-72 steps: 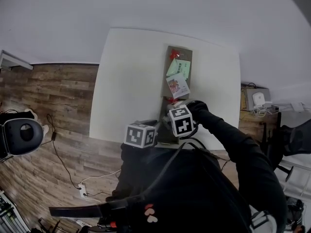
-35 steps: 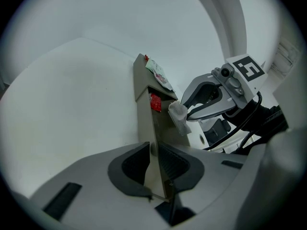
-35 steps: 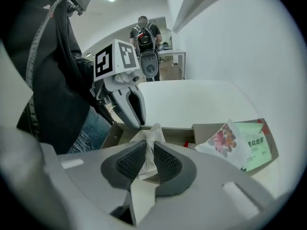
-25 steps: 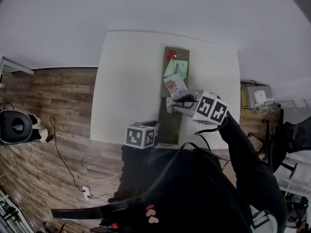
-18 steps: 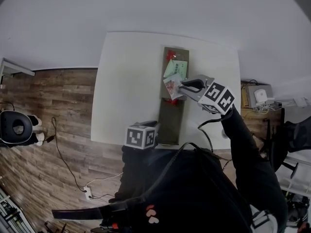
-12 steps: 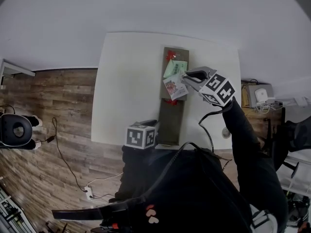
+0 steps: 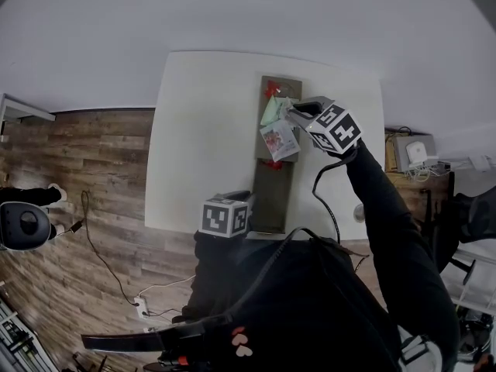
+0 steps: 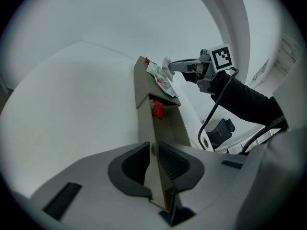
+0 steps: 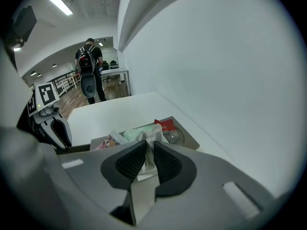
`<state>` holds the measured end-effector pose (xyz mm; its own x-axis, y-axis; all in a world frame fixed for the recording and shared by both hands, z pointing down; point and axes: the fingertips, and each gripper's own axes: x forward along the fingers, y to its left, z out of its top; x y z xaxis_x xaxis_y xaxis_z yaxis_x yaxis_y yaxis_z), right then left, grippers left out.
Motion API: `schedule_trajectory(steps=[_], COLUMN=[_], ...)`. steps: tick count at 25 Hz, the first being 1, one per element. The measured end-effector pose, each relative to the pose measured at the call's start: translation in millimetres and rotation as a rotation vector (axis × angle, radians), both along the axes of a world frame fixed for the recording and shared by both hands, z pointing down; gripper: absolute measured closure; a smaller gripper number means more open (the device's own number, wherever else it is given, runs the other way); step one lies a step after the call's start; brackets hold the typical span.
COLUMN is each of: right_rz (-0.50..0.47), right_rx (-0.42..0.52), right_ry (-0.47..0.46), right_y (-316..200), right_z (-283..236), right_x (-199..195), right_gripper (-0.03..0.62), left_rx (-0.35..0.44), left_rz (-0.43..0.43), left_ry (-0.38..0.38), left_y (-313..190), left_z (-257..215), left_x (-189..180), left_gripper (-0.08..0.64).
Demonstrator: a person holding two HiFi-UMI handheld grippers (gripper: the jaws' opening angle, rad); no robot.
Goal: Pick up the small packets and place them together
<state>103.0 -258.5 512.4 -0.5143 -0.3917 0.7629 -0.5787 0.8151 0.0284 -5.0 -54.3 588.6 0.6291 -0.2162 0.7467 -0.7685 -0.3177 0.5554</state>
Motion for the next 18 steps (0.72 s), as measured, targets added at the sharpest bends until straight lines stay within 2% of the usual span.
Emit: schedule_trajectory(steps=[5,18], right_rz=[-0.002,-0.011], right_rx=[-0.016,-0.003], right_ry=[0.042,0.063], right_y=[-8,-9], right_z=[13,17], right_x=[1,-6], right_gripper=[0.537,0.528], left_rx=[-0.008,-0.008], left_rz=[0.003,0.010], left_ry=[-0.002,-0.001], left_y=[-1,1], left_z=[3,2], left_x=[2,1], left_gripper=[0.500,0.500])
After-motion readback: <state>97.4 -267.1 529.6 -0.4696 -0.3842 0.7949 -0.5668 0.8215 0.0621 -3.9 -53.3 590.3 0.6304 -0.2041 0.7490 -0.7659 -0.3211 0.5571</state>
